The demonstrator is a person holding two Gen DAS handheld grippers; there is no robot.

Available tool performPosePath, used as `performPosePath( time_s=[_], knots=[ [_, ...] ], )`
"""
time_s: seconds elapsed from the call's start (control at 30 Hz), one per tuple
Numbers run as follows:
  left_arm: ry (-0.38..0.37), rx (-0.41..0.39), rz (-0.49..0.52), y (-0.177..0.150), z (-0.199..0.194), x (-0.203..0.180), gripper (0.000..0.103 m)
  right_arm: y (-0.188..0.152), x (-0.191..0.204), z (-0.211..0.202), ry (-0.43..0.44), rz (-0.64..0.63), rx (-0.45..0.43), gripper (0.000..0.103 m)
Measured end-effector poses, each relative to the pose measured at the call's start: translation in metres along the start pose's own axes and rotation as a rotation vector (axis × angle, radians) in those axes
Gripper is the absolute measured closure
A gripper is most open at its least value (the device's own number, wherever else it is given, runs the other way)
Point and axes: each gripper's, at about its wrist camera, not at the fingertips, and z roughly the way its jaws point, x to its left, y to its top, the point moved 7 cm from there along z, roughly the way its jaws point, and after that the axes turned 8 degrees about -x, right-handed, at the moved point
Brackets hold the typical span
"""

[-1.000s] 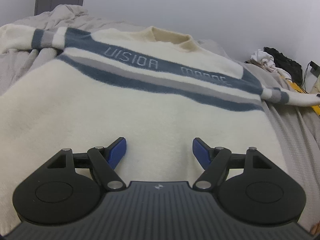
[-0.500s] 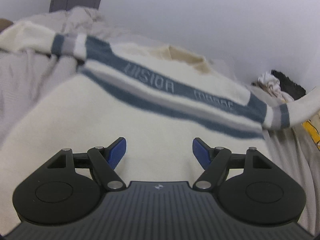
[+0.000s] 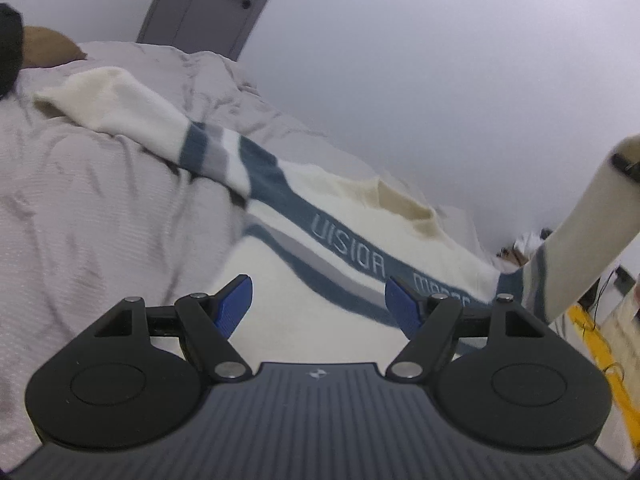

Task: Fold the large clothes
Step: 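Fold the held sleeve across the sweater body with the right gripper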

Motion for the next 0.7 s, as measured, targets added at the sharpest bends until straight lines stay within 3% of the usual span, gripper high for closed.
performPosePath(
  time_s=[0.17,0.27,0.37,0.5,0.67,0.7],
  knots=[
    [0.012,-0.039,-0.09,0.016,-0.009,0.03,0.025,-0.068,0.095,-0.02,0.147,-0.061,0.088,0.091],
    [0.019,-0.031,-0.13,0.017,-0.004,0.044,0.025,-0.119,0.131,-0.03,0.198,-0.082,0.176,0.091],
    [0.079,-0.035,-0.067,0.013,0.005,0.048,0.025,-0.173,0.159,-0.039,0.239,-0.132,0.271,0.09],
    [0.03,0.016,-0.135,0.001,0.024,0.049,0.026,-0.232,0.18,-0.051,0.257,-0.151,0.418,0.09],
    [-0.014,0.015,-0.12,-0.006,0.031,0.04,0.026,-0.243,0.191,-0.058,0.277,-0.155,0.487,0.083],
    [-0.024,0.017,-0.122,-0.006,0.033,0.038,0.026,-0.242,0.19,-0.059,0.291,-0.139,0.5,0.073]
  ],
)
